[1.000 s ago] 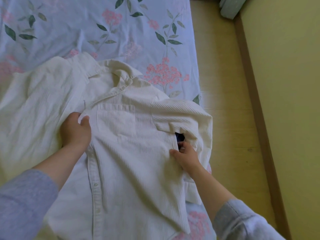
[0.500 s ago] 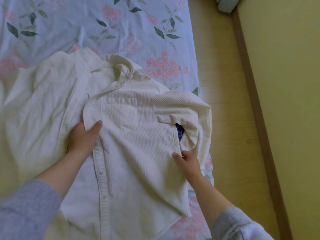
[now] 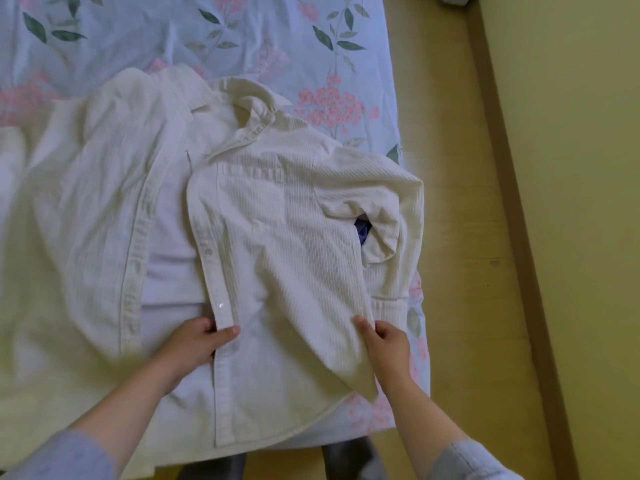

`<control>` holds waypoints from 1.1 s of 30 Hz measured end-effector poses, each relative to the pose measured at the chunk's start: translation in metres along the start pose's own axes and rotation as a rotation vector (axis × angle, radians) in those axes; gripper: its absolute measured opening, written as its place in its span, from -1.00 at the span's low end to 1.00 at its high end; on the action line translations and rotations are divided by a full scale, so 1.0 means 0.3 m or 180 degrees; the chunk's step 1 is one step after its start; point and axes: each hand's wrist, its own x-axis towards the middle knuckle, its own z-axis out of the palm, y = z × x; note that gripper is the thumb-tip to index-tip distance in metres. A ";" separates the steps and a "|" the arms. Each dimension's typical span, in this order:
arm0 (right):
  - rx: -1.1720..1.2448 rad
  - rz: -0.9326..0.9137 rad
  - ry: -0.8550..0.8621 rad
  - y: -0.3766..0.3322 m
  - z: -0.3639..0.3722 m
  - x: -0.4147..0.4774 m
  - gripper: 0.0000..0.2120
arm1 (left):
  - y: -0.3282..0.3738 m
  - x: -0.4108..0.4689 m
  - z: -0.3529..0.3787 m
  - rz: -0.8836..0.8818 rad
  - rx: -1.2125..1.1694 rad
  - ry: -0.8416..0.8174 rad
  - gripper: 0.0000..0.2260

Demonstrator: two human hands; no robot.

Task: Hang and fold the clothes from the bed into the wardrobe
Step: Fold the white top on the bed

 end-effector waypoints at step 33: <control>-0.1730 0.0182 -0.0189 0.160 -0.033 -0.096 -0.85 | -0.238 -0.113 0.061 -0.0263 0.1632 0.0948 -0.52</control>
